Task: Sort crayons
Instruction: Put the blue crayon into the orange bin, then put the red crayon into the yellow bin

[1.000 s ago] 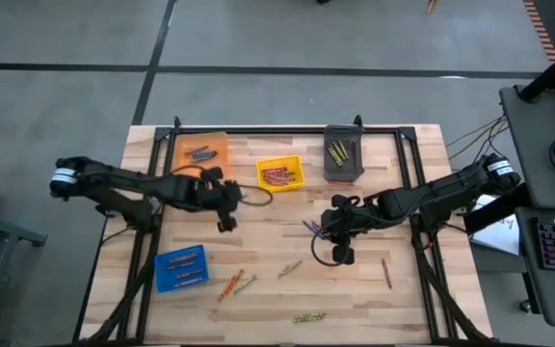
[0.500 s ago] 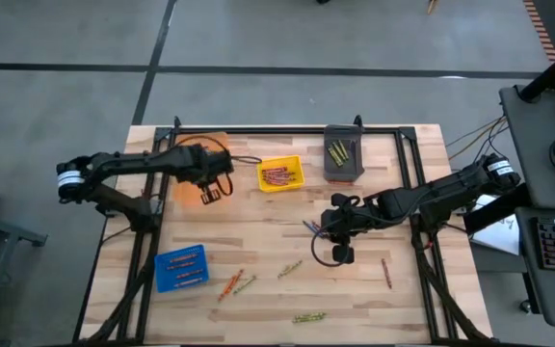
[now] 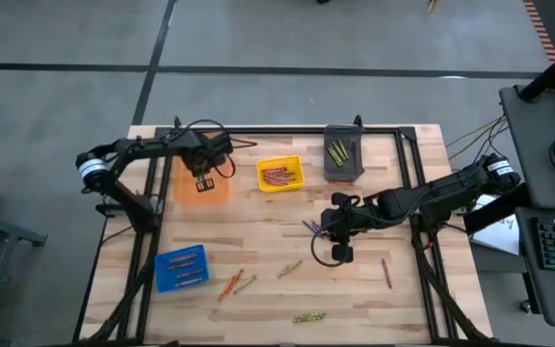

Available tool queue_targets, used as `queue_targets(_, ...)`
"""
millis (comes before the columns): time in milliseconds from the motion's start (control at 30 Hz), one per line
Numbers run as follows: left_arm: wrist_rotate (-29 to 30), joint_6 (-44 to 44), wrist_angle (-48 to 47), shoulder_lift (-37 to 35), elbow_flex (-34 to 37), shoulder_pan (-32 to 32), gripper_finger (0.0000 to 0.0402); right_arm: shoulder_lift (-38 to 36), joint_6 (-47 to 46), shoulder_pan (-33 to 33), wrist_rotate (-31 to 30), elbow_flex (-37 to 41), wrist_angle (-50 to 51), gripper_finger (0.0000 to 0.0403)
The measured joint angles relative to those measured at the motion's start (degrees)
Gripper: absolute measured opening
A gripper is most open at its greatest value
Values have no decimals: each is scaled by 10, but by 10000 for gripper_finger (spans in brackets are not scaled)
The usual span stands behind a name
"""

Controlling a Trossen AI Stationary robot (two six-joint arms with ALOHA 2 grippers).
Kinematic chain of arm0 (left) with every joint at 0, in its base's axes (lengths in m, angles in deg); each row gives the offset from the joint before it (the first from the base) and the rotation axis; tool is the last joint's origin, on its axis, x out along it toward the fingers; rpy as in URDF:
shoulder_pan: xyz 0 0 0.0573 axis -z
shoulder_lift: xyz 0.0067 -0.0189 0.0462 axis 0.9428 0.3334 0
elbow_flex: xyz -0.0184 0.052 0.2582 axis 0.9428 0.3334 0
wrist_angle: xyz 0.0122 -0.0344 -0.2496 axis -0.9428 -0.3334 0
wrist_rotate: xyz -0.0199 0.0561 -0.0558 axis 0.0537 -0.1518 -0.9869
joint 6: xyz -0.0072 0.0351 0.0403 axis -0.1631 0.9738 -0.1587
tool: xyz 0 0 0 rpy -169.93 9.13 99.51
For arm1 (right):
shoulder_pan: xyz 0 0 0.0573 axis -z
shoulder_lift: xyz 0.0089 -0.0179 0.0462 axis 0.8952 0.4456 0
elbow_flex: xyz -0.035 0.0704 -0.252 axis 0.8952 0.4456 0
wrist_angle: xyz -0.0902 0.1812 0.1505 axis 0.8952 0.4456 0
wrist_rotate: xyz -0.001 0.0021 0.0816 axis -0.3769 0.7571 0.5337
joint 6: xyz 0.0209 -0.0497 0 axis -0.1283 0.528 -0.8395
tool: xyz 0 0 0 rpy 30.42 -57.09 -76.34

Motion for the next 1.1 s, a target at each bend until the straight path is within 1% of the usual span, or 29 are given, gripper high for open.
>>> queue_targets(200,-2,37,22,28,0,-24,0,0,-1,0,0,0,0,57)
queue_targets(467,-3,68,59,38,0,-41,2,0,-2,0,-7,0,0,57)
queue_targets(800,-3,85,92,38,0,-57,42,0,-2,1,-29,0,0,57)
queue_targets(1100,-2,89,96,34,0,-61,84,0,-2,1,-30,0,0,57)
